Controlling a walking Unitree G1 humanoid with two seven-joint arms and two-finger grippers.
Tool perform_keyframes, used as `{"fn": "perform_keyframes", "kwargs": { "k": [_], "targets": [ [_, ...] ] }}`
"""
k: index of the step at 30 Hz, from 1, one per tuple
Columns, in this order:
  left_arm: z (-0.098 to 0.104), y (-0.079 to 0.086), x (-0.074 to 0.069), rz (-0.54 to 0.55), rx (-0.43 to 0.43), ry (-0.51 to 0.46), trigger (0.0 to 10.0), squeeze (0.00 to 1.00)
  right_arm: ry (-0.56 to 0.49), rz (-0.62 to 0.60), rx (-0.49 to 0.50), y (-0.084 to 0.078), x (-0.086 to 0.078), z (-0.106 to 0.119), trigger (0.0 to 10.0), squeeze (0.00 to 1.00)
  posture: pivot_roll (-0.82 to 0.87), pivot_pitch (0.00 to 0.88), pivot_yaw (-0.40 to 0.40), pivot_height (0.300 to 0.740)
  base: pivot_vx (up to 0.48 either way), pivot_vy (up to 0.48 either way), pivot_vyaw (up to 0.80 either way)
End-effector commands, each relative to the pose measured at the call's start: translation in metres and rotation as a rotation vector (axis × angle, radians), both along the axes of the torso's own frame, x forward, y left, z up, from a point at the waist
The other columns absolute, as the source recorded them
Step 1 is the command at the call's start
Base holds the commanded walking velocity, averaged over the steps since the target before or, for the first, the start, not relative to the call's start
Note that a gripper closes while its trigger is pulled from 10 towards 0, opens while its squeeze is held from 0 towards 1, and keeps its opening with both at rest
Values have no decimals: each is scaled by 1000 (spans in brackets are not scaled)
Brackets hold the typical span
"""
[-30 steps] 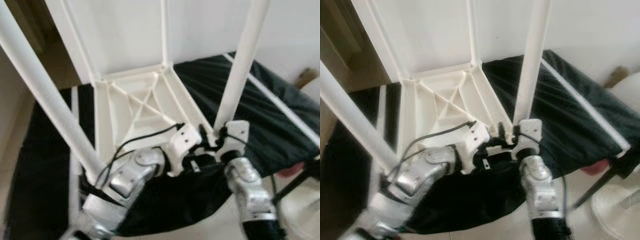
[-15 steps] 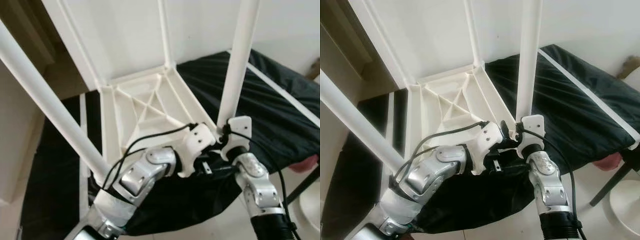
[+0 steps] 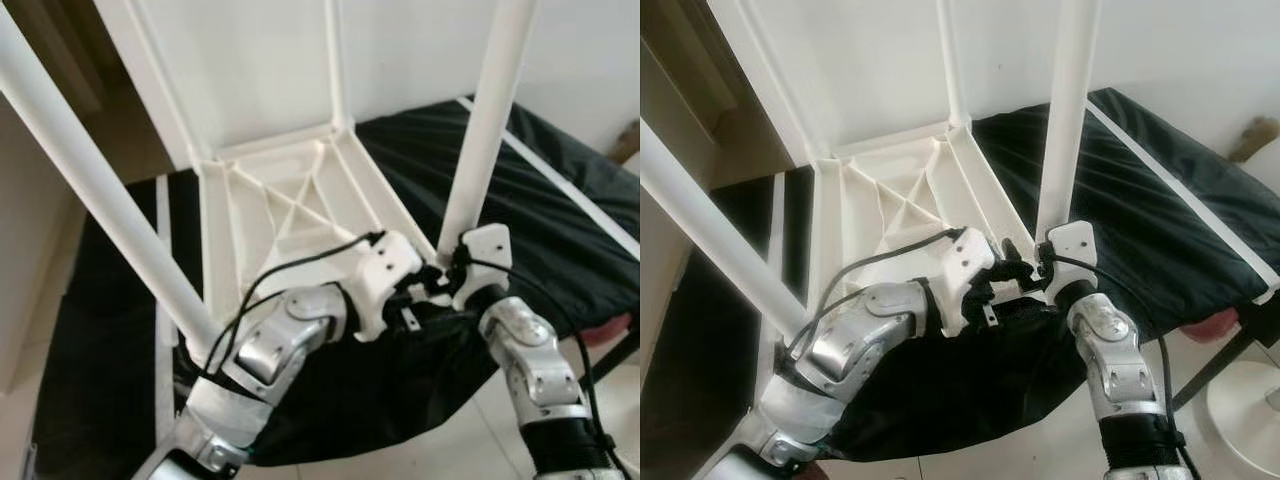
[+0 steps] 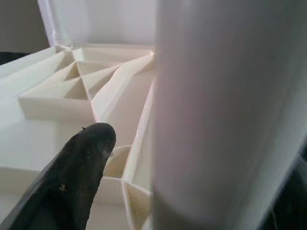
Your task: Building children table
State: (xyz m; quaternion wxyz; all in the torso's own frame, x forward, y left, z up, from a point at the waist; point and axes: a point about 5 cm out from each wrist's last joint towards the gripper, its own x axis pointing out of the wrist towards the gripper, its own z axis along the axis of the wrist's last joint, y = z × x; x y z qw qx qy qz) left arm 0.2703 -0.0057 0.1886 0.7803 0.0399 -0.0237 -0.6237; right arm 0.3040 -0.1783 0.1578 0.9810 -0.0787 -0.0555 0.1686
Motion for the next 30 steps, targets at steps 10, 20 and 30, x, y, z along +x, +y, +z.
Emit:
{"fn": "perform_keyframes", "kwargs": {
  "k": [10,20,30],
  "targets": [
    [-6,34,18,139,-24,-3,10000,0,30,168,-105,5,5,-4,10000,0,-72,0,111,740,0,0,0],
    [-7,34,12,123,-6,-59,10000,0,71,176,-169,-4,8,-20,0,0,-54,0,98,740,0,0,0],
    [-8,35,15,225,-50,-46,10000,0,128,104,-130,-6,3,-32,1647,0,-51,0,75,740,0,0,0]
  ]
}}
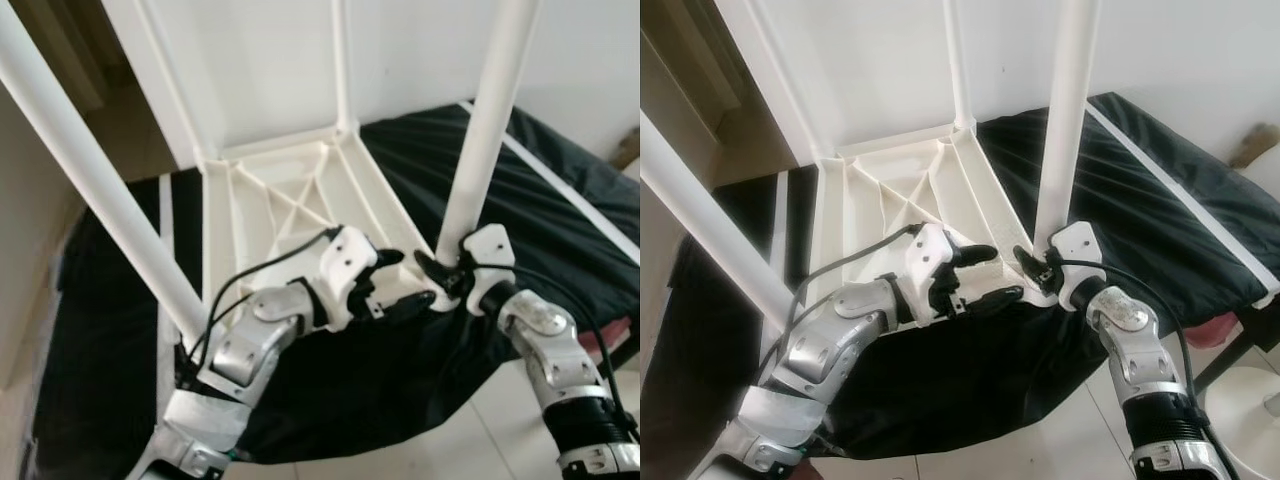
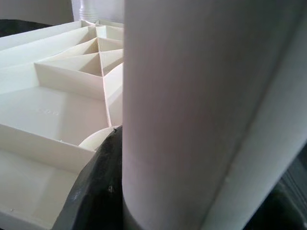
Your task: Building children table
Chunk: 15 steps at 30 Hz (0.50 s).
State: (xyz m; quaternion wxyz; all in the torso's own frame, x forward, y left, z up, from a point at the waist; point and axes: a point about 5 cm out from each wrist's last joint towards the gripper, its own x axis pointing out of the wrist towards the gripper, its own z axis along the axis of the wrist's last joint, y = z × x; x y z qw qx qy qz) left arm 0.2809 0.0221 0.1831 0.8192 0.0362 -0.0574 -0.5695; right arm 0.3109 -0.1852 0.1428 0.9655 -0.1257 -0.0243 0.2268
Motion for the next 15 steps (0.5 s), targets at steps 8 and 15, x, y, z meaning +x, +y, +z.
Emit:
{"fn": "perform_keyframes", "kwargs": {
  "k": [8,15],
  "targets": [
    [-10,9,4,148,45,31,10000,0,72,-216,20,0,0,-19,10000,0,-43,0,76,740,0,0,0],
    [-14,6,0,155,56,16,10000,0,88,-443,143,5,-3,-23,10000,0,-43,0,84,740,0,0,0]
  ]
}}
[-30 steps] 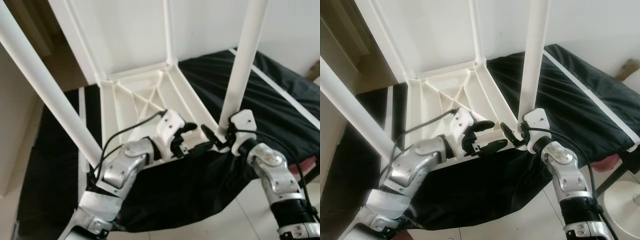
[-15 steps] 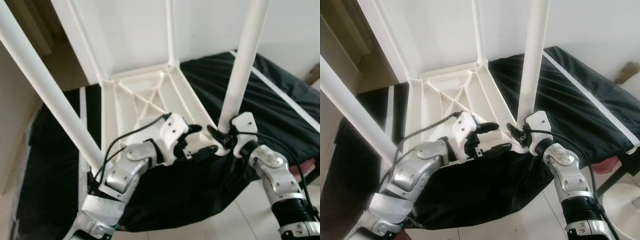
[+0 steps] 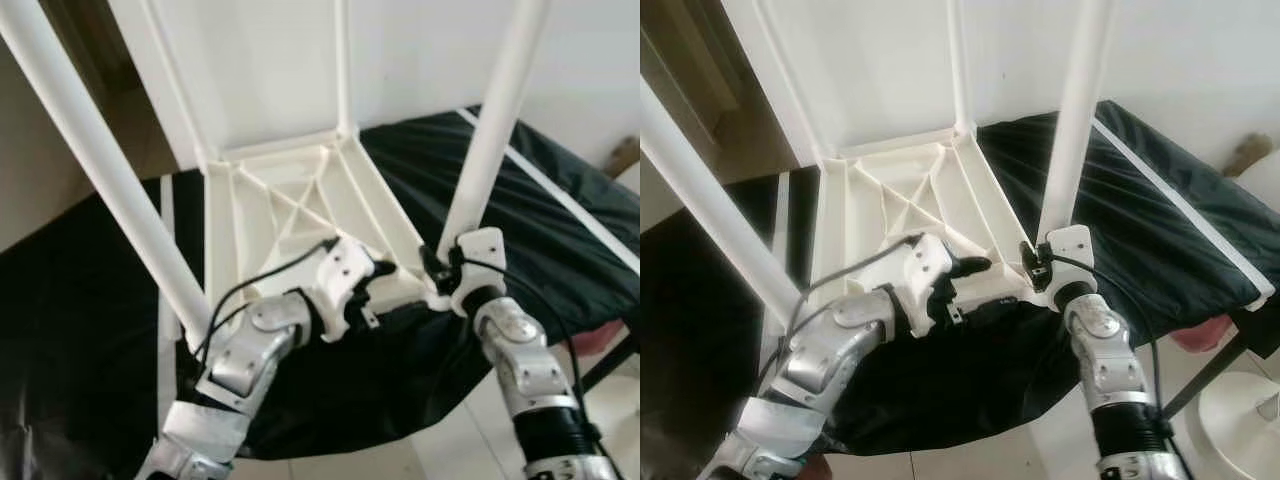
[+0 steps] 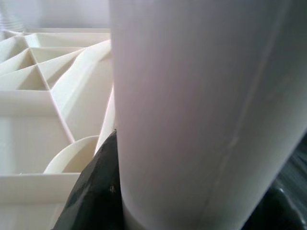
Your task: Building children table
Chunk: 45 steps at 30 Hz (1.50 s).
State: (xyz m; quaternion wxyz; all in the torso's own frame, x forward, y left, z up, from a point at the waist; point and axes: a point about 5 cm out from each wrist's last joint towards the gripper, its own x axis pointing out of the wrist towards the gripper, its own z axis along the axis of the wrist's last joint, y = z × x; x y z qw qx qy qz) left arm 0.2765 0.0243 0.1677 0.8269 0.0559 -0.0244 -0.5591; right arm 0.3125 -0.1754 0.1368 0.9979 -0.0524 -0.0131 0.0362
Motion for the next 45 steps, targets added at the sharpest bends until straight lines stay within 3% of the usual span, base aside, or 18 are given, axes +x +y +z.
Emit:
{"fn": "perform_keyframes", "kwargs": {
  "k": [1,4,8,11,21,27,28,29,30,31,39,43,44,45],
  "targets": [
    [0,4,4,129,-7,-26,10000,0,89,-80,20,-2,-6,-19,10000,0,-42,0,86,740,0,0,0],
    [-1,5,5,138,-6,-31,10000,0,93,-115,35,1,-8,-21,10000,0,-40,0,87,740,0,0,0],
    [-2,10,9,195,-12,-50,10000,0,83,-304,97,6,-12,-23,10000,0,-45,0,91,740,0,0,0],
    [-2,11,11,211,-9,-63,10000,0,92,-381,135,10,-13,-23,10000,0,-45,0,92,740,0,0,0],
    [-1,11,13,225,3,-82,10000,0,81,-408,185,23,-10,-19,10000,0,-41,0,88,740,0,0,0],
    [0,13,14,183,-33,-27,10000,0,37,-380,172,27,-11,-13,10000,0,-33,0,82,740,0,0,0],
    [1,15,15,184,-44,-18,10000,0,28,-376,170,27,-12,-12,10000,259,-33,0,82,740,0,0,0],
    [1,15,15,184,-44,-18,10000,0,28,-376,170,27,-12,-12,10000,259,-33,0,82,740,0,0,0],
    [1,16,16,188,-56,-8,10000,0,20,-373,168,27,-13,-11,10000,714,-34,0,81,740,0,0,0],
    [1,17,16,190,-60,0,10000,0,7,-358,168,27,-13,-9,10000,1000,-36,0,82,740,0,0,0],
    [-1,19,14,157,-55,28,10000,0,-35,-300,150,23,-17,-4,10000,1000,-39,0,79,740,0,0,0],
    [-2,20,3,67,-31,34,10000,0,-69,-122,137,6,-20,2,10000,1000,-41,0,79,740,0,0,0],
    [-2,20,2,56,-28,34,10000,0,-70,-97,124,2,-19,2,10000,694,-41,0,79,740,0,0,0],
    [-2,20,2,56,-28,34,10000,0,-70,-97,124,2,-19,2,10000,694,-41,0,79,740,0,0,0]
  ]
}}
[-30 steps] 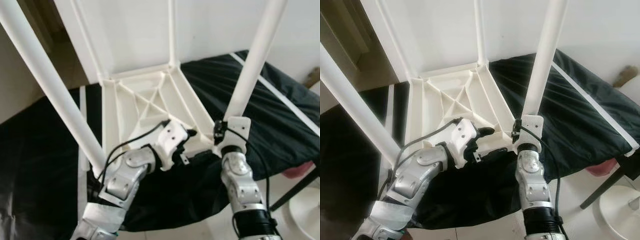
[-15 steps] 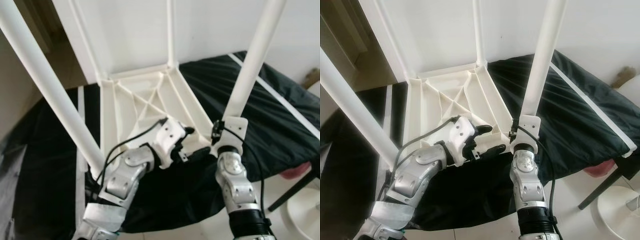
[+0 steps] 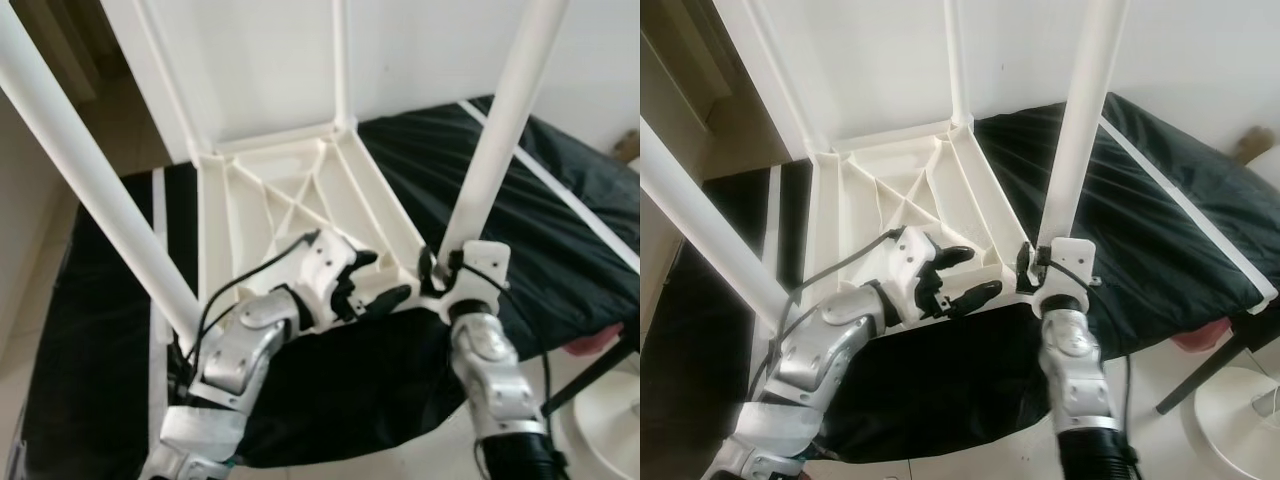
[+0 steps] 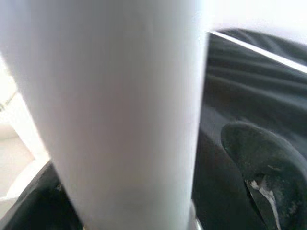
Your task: Building children table
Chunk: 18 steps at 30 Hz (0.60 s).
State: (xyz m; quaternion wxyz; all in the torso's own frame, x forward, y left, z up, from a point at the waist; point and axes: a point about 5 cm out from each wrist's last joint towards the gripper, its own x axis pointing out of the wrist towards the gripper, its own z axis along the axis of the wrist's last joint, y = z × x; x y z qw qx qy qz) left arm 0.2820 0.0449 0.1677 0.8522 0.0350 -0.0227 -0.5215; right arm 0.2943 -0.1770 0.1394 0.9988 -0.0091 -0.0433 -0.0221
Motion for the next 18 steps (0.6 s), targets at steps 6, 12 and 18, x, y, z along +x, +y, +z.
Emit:
{"fn": "perform_keyframes", "kwargs": {
  "k": [6,12,18],
  "targets": [
    [-2,-2,-7,-71,18,9,10000,0,-5,330,-68,-10,3,3,10000,0,-49,0,84,740,0,0,0],
    [2,-3,-6,-67,3,10,10000,0,17,435,-97,-12,10,5,10000,0,-45,0,84,740,0,0,0],
    [5,-3,-7,-62,-3,8,10000,0,50,507,-213,-18,25,6,10000,0,-33,0,80,740,0,0,0]
  ]
}}
